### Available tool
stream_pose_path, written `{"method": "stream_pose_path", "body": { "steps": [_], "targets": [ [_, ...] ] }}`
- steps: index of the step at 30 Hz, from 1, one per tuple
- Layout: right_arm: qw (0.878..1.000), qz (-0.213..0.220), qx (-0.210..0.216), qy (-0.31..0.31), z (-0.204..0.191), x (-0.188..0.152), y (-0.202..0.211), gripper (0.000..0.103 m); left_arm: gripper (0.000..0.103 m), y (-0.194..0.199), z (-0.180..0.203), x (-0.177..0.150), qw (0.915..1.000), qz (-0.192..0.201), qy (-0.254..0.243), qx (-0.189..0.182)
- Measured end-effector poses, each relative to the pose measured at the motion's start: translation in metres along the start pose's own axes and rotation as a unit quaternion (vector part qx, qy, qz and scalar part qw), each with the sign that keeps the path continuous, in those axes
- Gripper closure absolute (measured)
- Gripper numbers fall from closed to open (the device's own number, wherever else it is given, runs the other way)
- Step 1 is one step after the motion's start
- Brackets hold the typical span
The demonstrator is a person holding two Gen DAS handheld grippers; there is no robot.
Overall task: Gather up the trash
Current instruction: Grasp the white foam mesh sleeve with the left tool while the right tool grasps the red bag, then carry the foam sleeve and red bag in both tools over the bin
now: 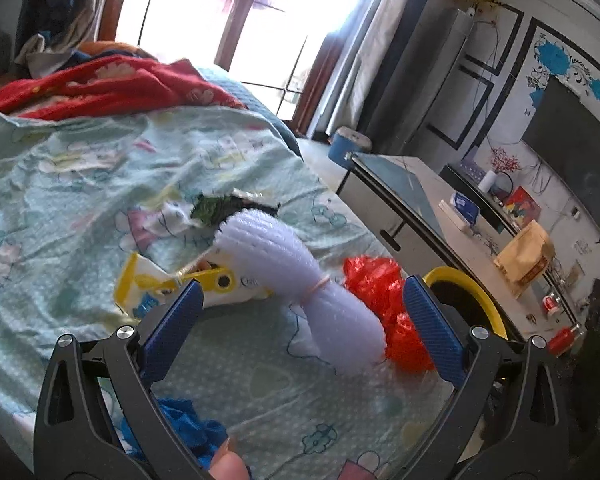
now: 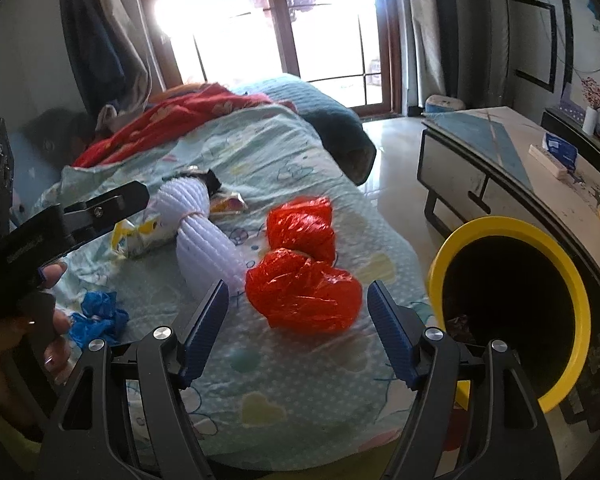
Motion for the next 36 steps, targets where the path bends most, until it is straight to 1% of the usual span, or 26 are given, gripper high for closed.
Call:
{"method": "stream_pose_path", "body": {
  "steps": [4, 5, 6, 8, 9, 12, 14, 16, 17, 18, 19, 21, 22, 23, 24, 26, 30, 36],
  "targets": [
    [1.0, -0.019, 0.003, -0.004, 0.006, 0.0, -0.017, 0.034, 0.02, -0.011, 0.001, -0.006, 0.9996, -0.025, 0.004, -0.013],
    [1.0, -0.023, 0.006, -0.006, 0.006, 0.0, -0.021, 0.036, 0.023, -0.014, 0.001, -0.008, 0.9993, -0.032, 0.007, -0.016],
    [1.0, -0.028, 0.01, -0.006, 0.007, 0.0, -0.026, 0.041, 0.025, -0.018, 0.0, -0.01, 0.9989, -0.04, 0.012, -0.019],
    [0.999, -0.036, 0.016, -0.009, 0.008, -0.003, -0.032, 0.047, 0.027, -0.024, 0.001, -0.015, 0.998, -0.054, 0.023, -0.025],
    [0.999, -0.04, 0.021, -0.011, 0.009, -0.005, -0.034, 0.052, 0.029, -0.027, 0.001, -0.017, 0.9975, -0.059, 0.027, -0.028],
    [0.998, -0.047, 0.029, -0.014, 0.011, -0.009, -0.037, 0.064, 0.031, -0.036, 0.006, -0.02, 0.9965, -0.07, 0.03, -0.033],
    [0.998, -0.048, 0.035, -0.017, 0.011, -0.01, -0.036, 0.069, 0.032, -0.042, 0.01, -0.023, 0.996, -0.076, 0.031, -0.035],
    [0.998, -0.049, 0.039, -0.021, 0.013, -0.012, -0.036, 0.072, 0.034, -0.047, 0.012, -0.026, 0.9956, -0.082, 0.03, -0.035],
    [0.998, -0.05, 0.041, -0.023, 0.014, -0.013, -0.037, 0.073, 0.037, -0.049, 0.013, -0.027, 0.9953, -0.085, 0.031, -0.035],
    [0.997, -0.051, 0.042, -0.025, 0.014, -0.014, -0.037, 0.074, 0.042, -0.051, 0.013, -0.03, 0.995, -0.088, 0.031, -0.035],
    [0.997, -0.052, 0.043, -0.026, 0.014, -0.014, -0.037, 0.074, 0.043, -0.053, 0.013, -0.031, 0.9948, -0.092, 0.03, -0.032],
    [0.997, -0.053, 0.042, -0.023, 0.014, -0.016, -0.037, 0.076, 0.054, -0.055, 0.011, -0.034, 0.9943, -0.096, 0.032, -0.035],
    [0.997, -0.053, 0.042, -0.022, 0.014, -0.015, -0.038, 0.076, 0.058, -0.055, 0.01, -0.035, 0.9943, -0.096, 0.032, -0.034],
    [0.997, -0.053, 0.043, -0.023, 0.014, -0.016, -0.037, 0.077, 0.069, -0.055, 0.009, -0.035, 0.9944, -0.096, 0.03, -0.032],
    [0.997, -0.054, 0.044, -0.025, 0.014, -0.016, -0.037, 0.078, 0.074, -0.055, 0.009, -0.036, 0.9944, -0.097, 0.029, -0.033],
    [0.997, -0.057, 0.047, -0.028, 0.013, -0.016, -0.038, 0.081, 0.079, -0.051, 0.01, -0.035, 0.9945, -0.094, 0.025, -0.038],
    [0.997, -0.057, 0.049, -0.03, 0.012, -0.017, -0.036, 0.085, 0.083, -0.039, 0.014, -0.029, 0.9962, -0.073, 0.012, -0.045],
    [0.997, -0.051, 0.054, -0.037, 0.013, -0.014, -0.029, 0.088, 0.083, -0.019, 0.017, -0.019, 0.9977, -0.042, -0.005, -0.054]
  ]
}}
Point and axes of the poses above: each gripper's, at about its wrist camera, not at the fingertips, and y roughly against the way its jaws point, z to its right, x to its top, the point moved 3 cm from there along -y, roughly the way its jaws point, and after that the axes turned 2 degrees about y, right-handed, at the moved point
